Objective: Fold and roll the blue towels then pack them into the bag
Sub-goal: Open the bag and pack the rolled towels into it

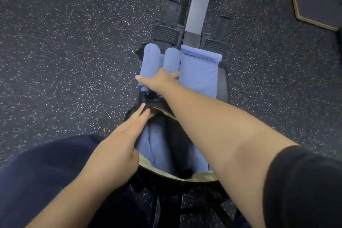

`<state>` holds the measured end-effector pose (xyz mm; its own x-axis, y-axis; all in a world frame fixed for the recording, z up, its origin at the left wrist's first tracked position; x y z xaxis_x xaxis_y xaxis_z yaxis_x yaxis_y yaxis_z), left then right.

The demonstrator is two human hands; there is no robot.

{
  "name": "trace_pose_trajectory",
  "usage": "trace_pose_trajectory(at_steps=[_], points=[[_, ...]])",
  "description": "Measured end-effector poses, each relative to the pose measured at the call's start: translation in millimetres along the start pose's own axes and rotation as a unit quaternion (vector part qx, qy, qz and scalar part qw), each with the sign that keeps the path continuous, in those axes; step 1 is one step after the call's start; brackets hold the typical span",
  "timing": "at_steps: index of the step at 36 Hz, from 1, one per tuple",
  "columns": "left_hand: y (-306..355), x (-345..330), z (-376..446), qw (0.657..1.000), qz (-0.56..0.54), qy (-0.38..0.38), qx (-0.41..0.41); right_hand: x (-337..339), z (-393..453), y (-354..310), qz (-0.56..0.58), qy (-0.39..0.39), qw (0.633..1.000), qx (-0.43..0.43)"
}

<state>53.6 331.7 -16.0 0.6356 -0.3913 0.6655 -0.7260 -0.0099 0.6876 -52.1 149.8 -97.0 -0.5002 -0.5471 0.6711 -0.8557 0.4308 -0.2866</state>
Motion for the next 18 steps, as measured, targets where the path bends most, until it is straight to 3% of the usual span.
trace_pose_trajectory(at_steps=[8,18], points=[[-1,-1,4,1.000,-0.010,0.001,0.001,-8,7,-10,-0.043,0.029,0.997,-0.059],[1,-1,6,1.000,-0.010,0.003,-0.006,4,13,15,0.064,0.060,0.996,0.005]])
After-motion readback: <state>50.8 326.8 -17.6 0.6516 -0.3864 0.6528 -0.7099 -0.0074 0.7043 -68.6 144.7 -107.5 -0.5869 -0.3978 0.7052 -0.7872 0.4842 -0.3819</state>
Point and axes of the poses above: each hand's wrist, its own z-axis towards the middle knuckle, its own x-axis out of the back of the hand, y = z × x, the point moved 4 cm from there along z, towards the middle knuckle, and after that the axes turned 1 degree about -y, right-handed, at the moved point
